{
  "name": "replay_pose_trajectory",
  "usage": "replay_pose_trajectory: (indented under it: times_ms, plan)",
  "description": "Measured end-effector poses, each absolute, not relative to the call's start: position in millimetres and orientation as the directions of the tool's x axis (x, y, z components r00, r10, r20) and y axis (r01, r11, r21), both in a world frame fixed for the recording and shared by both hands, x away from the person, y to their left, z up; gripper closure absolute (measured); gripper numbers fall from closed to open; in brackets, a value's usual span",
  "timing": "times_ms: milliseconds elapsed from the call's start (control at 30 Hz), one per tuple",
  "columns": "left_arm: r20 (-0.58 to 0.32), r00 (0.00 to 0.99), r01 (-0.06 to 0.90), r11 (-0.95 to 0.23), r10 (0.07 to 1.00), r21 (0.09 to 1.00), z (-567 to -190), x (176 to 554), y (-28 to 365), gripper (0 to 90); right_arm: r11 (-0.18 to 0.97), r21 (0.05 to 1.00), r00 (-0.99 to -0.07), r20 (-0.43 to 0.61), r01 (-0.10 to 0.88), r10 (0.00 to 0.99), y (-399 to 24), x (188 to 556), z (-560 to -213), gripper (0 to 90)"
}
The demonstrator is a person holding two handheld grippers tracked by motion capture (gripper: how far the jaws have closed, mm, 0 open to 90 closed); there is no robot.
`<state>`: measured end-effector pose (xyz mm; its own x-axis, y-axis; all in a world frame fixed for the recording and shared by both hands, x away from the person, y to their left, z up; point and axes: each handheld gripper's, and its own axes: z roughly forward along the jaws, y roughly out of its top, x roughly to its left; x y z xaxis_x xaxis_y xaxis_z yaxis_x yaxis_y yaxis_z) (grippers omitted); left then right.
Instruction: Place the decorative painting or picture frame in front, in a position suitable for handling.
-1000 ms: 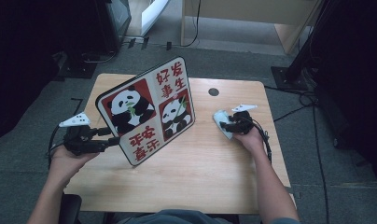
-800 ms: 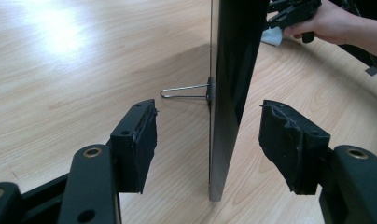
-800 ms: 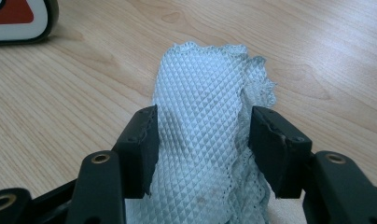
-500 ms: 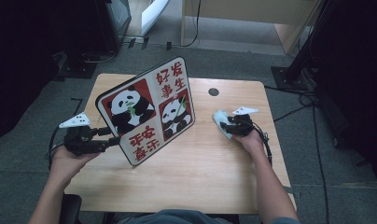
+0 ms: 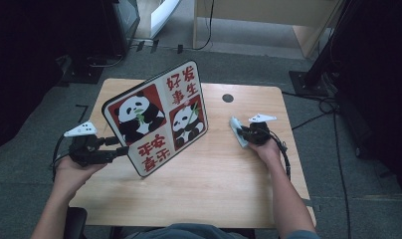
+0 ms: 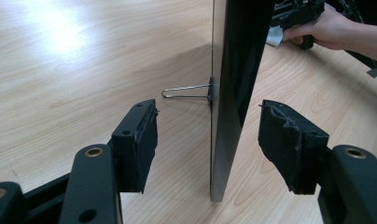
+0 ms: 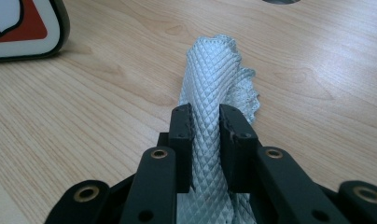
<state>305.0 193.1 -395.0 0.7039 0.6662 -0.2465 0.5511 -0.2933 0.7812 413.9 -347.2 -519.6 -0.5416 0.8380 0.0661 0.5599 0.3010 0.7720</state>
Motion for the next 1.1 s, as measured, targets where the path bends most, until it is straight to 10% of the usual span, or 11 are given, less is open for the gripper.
replay_pose_trajectory:
  times_ms: [633,1100]
  plan:
    - [-0.299,0.715,0.573,-0.284,0.632,0.769,-395.8,306.7,191.0,58.5,0.346,0.749,-0.548,0.027,0.565,0.836,-341.0,413.4,-514.0,80.0]
    - [-0.331,0.7,0.592,-0.255,0.633,0.765,-399.2,314.2,188.4,66.3,0.251,0.704,-0.514,0.187,0.664,0.837,-345.1,418.1,-511.4,79.0]
